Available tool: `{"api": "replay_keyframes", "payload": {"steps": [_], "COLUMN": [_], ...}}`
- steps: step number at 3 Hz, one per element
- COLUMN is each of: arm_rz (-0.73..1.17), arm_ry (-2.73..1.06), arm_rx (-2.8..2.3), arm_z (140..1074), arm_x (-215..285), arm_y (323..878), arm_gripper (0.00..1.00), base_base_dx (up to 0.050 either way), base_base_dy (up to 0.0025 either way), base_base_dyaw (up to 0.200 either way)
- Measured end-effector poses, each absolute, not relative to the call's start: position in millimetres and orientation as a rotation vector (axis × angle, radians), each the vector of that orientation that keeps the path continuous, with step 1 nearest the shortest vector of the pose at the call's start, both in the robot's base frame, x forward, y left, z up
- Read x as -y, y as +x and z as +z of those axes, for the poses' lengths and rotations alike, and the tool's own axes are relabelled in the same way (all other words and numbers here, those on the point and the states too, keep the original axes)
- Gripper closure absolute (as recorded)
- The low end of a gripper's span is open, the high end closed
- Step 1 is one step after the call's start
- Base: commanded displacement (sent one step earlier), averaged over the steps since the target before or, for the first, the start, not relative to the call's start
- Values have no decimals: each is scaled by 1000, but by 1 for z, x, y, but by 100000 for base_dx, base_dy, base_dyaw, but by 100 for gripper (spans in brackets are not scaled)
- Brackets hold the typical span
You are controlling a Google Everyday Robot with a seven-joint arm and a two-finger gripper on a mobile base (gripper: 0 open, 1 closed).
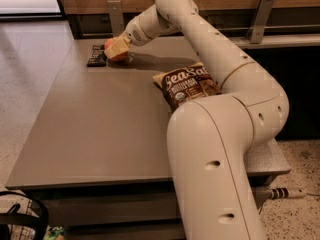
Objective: Move apple near rxbar chocolate
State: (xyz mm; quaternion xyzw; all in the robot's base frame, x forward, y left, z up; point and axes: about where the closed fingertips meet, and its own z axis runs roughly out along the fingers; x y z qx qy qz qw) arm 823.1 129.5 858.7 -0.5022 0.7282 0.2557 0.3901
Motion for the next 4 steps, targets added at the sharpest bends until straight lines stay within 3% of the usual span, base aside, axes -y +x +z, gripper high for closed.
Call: {"api": "replay_keyframes", "payload": {"steps": [3,4], "arm_rz": [664,668], "arm_ry": [-1288,-1291], "arm_rx": [-1856,-1857], "arm_z": [850,847], "arm_x": [-139,-141], "arm_y": [822,822], "arm_gripper": [12,0], "base_base_dx": [0,0], "base_base_dy": [0,0], "base_base_dyaw": [0,0]}}
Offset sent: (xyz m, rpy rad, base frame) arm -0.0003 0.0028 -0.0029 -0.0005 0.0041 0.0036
